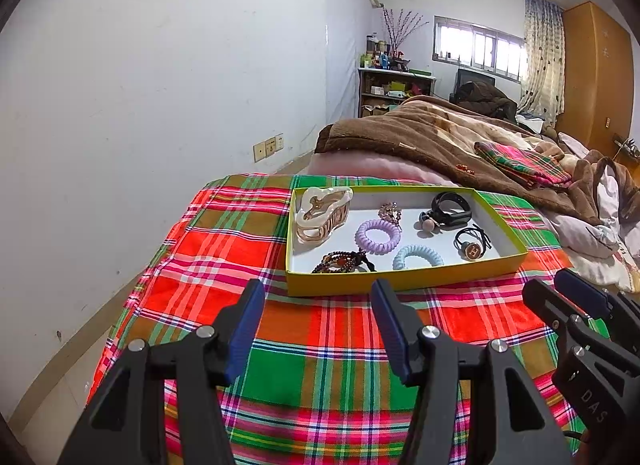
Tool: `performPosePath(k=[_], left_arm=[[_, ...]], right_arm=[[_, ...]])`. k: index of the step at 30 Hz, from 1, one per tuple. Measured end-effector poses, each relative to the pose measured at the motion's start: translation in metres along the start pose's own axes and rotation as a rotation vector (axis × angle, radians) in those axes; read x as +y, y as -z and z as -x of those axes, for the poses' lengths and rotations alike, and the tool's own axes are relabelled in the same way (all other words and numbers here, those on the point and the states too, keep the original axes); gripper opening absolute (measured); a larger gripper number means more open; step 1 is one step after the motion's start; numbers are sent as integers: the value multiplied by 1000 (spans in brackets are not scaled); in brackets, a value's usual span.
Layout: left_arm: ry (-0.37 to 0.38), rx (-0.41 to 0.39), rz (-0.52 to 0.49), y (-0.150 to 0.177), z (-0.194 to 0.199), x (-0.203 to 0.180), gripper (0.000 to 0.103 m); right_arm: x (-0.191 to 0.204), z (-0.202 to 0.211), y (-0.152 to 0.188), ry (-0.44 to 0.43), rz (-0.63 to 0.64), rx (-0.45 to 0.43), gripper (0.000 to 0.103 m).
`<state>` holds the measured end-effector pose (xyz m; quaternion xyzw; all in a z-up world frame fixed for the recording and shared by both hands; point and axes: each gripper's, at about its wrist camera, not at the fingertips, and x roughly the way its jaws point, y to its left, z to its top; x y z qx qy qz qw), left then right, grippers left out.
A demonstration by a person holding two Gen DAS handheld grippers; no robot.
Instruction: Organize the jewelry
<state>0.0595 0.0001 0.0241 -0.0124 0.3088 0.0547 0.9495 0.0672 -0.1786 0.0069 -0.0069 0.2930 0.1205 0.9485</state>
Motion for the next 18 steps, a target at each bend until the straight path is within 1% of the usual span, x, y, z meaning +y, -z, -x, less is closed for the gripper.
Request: performPosePath(k=[18], left_arm=[[-8, 5, 4, 2, 2, 4, 58]], right_arm=[[1, -2, 0, -1, -2, 4, 43]])
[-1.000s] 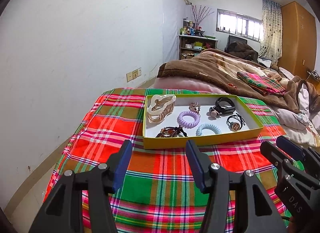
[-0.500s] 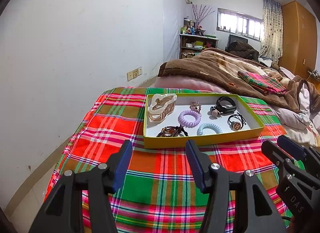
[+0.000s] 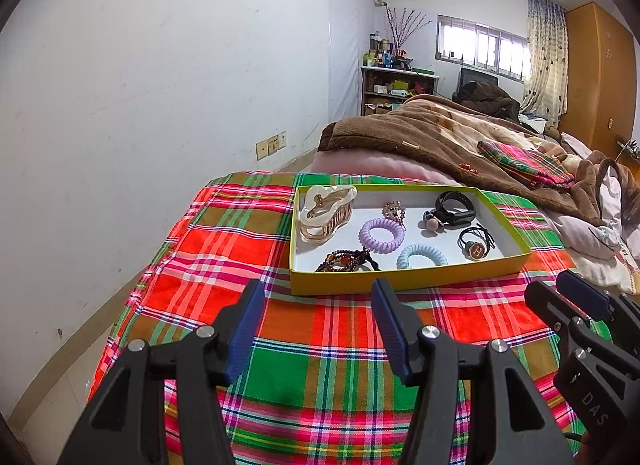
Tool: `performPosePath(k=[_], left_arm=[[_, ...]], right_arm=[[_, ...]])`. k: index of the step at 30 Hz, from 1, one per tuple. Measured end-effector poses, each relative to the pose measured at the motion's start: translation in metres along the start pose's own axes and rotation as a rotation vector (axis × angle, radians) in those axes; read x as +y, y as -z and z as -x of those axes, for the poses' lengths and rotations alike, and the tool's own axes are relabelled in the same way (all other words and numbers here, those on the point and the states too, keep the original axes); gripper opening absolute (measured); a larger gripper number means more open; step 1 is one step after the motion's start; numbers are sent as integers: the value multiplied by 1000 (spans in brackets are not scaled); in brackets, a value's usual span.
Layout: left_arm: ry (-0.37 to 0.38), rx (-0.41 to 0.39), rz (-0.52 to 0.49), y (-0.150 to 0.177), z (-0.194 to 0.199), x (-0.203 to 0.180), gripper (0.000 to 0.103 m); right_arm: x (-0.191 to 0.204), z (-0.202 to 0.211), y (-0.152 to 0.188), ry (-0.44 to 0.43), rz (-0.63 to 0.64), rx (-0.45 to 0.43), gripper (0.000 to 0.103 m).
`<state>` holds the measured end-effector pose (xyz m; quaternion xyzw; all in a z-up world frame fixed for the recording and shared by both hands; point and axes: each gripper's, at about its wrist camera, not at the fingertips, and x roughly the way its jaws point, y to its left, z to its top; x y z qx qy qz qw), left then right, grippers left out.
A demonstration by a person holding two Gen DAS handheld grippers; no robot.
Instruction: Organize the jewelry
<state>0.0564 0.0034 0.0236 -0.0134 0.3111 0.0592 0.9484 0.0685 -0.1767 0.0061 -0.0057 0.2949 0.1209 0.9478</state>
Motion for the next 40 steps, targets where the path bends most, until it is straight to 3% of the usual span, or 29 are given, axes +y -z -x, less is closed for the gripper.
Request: performPosePath(k=[40], left_arm=[[1, 37, 22, 0, -8, 3, 58]], right_arm=[[-1, 0, 0, 1, 0, 0, 43]])
